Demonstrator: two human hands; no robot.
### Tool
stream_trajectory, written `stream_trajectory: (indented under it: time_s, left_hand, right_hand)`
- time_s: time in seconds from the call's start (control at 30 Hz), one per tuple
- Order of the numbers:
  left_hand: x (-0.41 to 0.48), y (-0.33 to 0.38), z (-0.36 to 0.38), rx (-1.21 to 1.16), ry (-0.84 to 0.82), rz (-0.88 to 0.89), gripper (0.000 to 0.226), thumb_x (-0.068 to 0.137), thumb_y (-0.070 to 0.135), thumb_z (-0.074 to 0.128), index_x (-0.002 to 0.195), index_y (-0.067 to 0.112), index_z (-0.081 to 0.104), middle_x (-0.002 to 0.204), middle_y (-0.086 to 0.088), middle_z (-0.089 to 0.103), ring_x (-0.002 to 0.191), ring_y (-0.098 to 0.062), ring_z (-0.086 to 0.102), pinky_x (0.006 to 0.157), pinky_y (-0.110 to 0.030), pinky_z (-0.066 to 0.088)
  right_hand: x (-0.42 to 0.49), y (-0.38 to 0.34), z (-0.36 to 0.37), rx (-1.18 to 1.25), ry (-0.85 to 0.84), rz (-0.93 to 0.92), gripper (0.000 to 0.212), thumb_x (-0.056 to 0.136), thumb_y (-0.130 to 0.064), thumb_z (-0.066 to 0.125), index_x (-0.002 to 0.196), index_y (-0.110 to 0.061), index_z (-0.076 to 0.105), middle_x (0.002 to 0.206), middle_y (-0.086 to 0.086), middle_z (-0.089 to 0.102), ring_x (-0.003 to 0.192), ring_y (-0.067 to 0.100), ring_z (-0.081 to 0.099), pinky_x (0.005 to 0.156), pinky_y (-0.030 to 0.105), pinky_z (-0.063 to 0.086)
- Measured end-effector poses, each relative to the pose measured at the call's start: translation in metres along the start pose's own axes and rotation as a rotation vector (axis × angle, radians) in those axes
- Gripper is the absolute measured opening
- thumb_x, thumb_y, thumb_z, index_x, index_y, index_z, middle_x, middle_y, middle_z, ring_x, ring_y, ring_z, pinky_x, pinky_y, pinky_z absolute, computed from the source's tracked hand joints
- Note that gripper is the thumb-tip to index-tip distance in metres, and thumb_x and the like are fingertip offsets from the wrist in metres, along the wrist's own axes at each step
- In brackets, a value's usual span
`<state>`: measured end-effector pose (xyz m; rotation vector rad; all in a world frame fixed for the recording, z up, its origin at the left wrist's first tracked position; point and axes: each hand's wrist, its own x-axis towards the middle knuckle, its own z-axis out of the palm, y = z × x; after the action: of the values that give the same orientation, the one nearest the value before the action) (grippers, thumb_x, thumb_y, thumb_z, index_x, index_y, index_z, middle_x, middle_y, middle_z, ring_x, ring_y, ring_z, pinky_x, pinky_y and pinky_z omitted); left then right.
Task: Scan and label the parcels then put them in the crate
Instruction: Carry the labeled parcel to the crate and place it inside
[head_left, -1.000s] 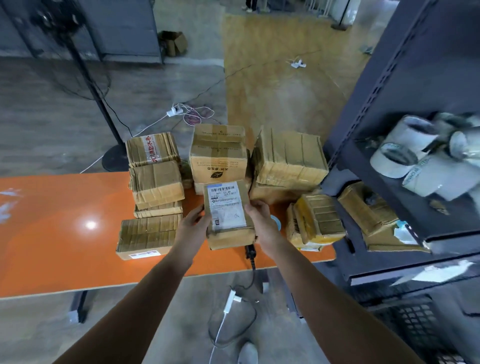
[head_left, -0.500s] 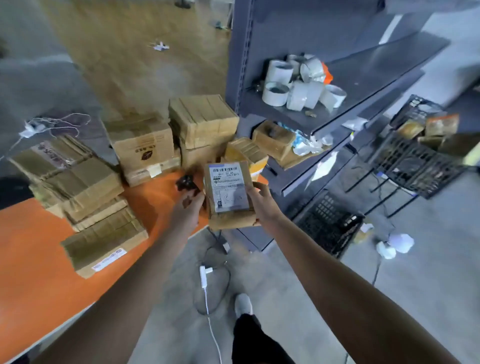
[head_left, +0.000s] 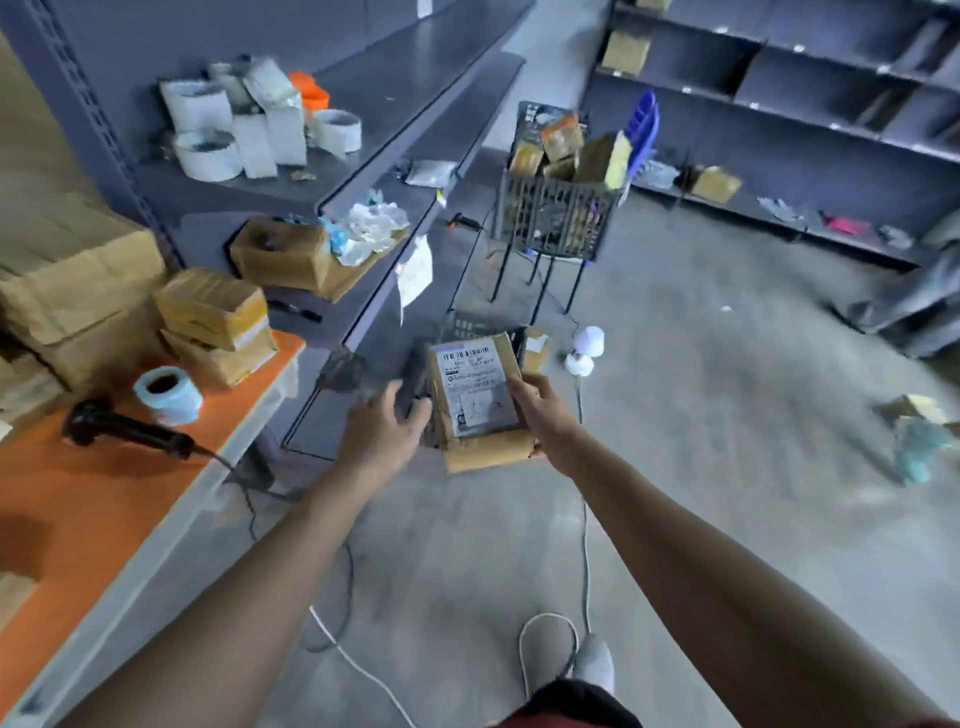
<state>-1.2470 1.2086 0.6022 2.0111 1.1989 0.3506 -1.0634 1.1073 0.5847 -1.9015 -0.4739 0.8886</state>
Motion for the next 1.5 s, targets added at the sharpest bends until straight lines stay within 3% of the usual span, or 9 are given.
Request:
stream_trajectory:
  time_s: [0.13,0.3,0.43,0.67,1.03,1.2,1.33,1.43,1.5]
  left_hand:
    - [0.020,0.052,0.061,0.235,-0.059,0.091,0.069,0.092,0.057,0.046,0.148,0.020,0.032,0.146,-0.015,0.036,0.134,-0.034,0.033,0.108,-0.045,0.034]
    - [0.038,0.134,0.167,0.475,-0.076,0.175,0.075,0.090,0.068,0.034,0.152,0.027,0.019,0.156,-0.007,0.019,0.143,-0.030,0.014,0.114,-0.050,0.023]
    - [0.047,0.209,0.247,0.565,-0.110,0.158,0.075,0.091,0.070,0.027,0.153,0.030,0.015,0.159,-0.004,0.014,0.145,-0.029,0.010,0.116,-0.049,0.020]
    - [0.067,0.300,0.318,0.606,-0.121,0.123,0.073,0.092,0.069,0.026,0.153,0.032,0.012,0.160,-0.004,0.011,0.146,-0.028,0.007,0.115,-0.050,0.020]
    - [0.183,0.309,0.345,0.553,-0.091,-0.027,0.075,0.092,0.070,0.025,0.153,0.029,0.011,0.160,-0.004,0.010,0.147,-0.028,0.007,0.114,-0.052,0.020]
    - [0.279,0.280,0.341,0.469,-0.033,-0.154,0.075,0.091,0.070,0.023,0.153,0.030,0.012,0.160,-0.006,0.012,0.146,-0.031,0.010,0.114,-0.054,0.022]
    - [0.347,0.255,0.326,0.406,-0.001,-0.267,0.075,0.091,0.069,0.025,0.153,0.028,0.015,0.159,-0.008,0.014,0.145,-0.033,0.012,0.115,-0.053,0.022]
    - [0.384,0.234,0.310,0.376,0.050,-0.353,0.074,0.092,0.068,0.027,0.153,0.027,0.017,0.158,-0.008,0.016,0.144,-0.033,0.014,0.112,-0.053,0.026]
    - [0.403,0.221,0.300,0.355,0.071,-0.426,0.074,0.092,0.068,0.027,0.152,0.027,0.018,0.158,-0.009,0.016,0.144,-0.034,0.014,0.112,-0.053,0.027]
  right_hand:
    - [0.014,0.026,-0.083,0.005,0.080,0.018,0.048,0.097,-0.053,0.051,0.134,-0.022,0.046,0.121,0.008,0.059,0.108,0.025,0.058,0.090,0.043,0.050]
    - [0.047,0.063,-0.212,0.039,0.153,0.016,0.045,0.097,-0.050,0.053,0.130,-0.022,0.050,0.121,0.008,0.061,0.102,0.023,0.060,0.080,0.039,0.052]
    - [0.076,0.090,-0.320,0.025,0.164,0.050,0.040,0.097,-0.051,0.051,0.129,-0.027,0.051,0.122,0.006,0.060,0.099,0.022,0.059,0.056,0.026,0.042]
    - [0.126,0.095,-0.427,-0.039,0.117,0.030,0.040,0.097,-0.051,0.050,0.129,-0.027,0.050,0.120,0.009,0.061,0.098,0.024,0.059,0.055,0.027,0.043]
    - [0.267,0.061,-0.437,-0.132,-0.030,0.019,0.039,0.094,-0.056,0.053,0.123,-0.032,0.051,0.116,0.008,0.066,0.102,0.025,0.063,0.077,0.034,0.050]
    - [0.376,0.019,-0.399,-0.248,-0.120,-0.015,0.053,0.068,-0.078,0.052,0.107,-0.042,0.053,0.114,0.004,0.067,0.102,0.025,0.065,0.092,0.048,0.054]
    - [0.459,-0.022,-0.354,-0.342,-0.206,-0.063,0.040,0.094,-0.056,0.053,0.123,-0.029,0.053,0.113,0.006,0.065,0.101,0.025,0.064,0.089,0.040,0.054]
    - [0.506,-0.047,-0.319,-0.425,-0.287,-0.119,0.030,0.097,-0.053,0.050,0.117,-0.031,0.053,0.115,0.007,0.063,0.104,0.024,0.061,0.088,0.032,0.048]
    - [0.534,-0.058,-0.296,-0.487,-0.348,-0.132,0.038,0.097,-0.056,0.048,0.124,-0.029,0.052,0.120,0.009,0.062,0.109,0.027,0.059,0.091,0.034,0.047]
